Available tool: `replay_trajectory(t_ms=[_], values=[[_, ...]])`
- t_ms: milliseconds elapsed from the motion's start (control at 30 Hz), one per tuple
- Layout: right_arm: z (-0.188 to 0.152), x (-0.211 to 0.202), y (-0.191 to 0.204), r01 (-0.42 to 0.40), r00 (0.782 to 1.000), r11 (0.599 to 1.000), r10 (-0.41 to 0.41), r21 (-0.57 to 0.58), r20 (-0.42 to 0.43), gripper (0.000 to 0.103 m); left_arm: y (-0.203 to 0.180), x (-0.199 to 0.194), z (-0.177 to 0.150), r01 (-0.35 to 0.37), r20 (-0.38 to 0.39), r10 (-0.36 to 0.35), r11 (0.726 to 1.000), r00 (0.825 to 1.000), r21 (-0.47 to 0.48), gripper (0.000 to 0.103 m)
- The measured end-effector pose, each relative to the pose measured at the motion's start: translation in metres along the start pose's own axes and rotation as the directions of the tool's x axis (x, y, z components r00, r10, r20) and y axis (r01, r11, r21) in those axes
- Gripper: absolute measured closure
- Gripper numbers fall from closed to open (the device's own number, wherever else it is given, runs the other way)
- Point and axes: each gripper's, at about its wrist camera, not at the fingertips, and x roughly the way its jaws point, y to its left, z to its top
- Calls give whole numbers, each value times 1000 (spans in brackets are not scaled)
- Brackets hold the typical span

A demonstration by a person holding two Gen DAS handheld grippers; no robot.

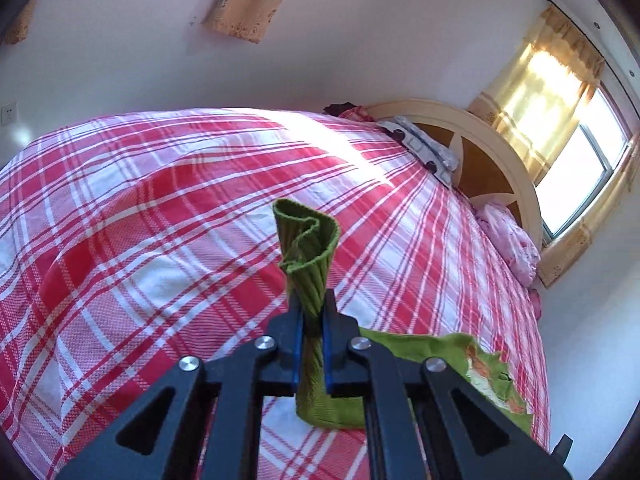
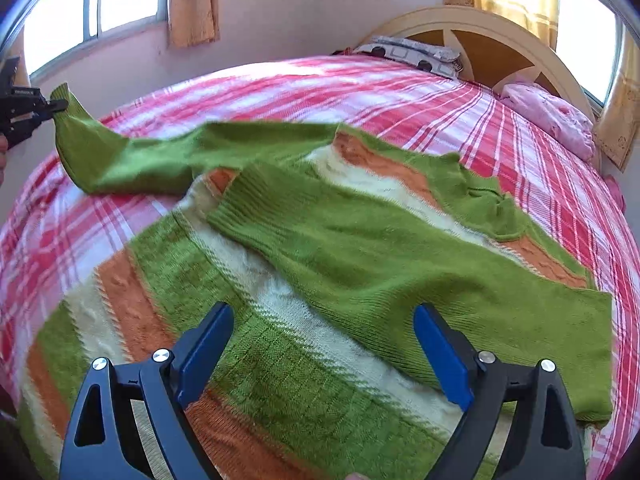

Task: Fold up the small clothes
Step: 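Carry the held sleeve with the left gripper across the sweater body and lay it down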

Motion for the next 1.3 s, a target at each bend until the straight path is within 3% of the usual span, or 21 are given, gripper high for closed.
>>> replay_trajectory(t_ms=[267, 733, 1067, 1300], values=[[-8, -61, -34, 17, 995, 999, -20, 41, 94, 11, -64, -19, 9, 126, 14, -128, 988, 992, 91, 96], [-83, -154, -114, 123, 966, 972, -163, 199, 199, 11, -202, -43, 15, 311, 34, -331, 915, 943, 258, 96], [-136, -173, -129, 140, 971, 966, -178, 219, 162, 11, -299, -35, -16, 408, -30, -423, 851, 906, 331, 96], [-172, -178, -154, 121, 976, 935, -173, 332, 132, 11, -367, -13, -72, 467, -113, -461, 797, 880, 384, 96]])
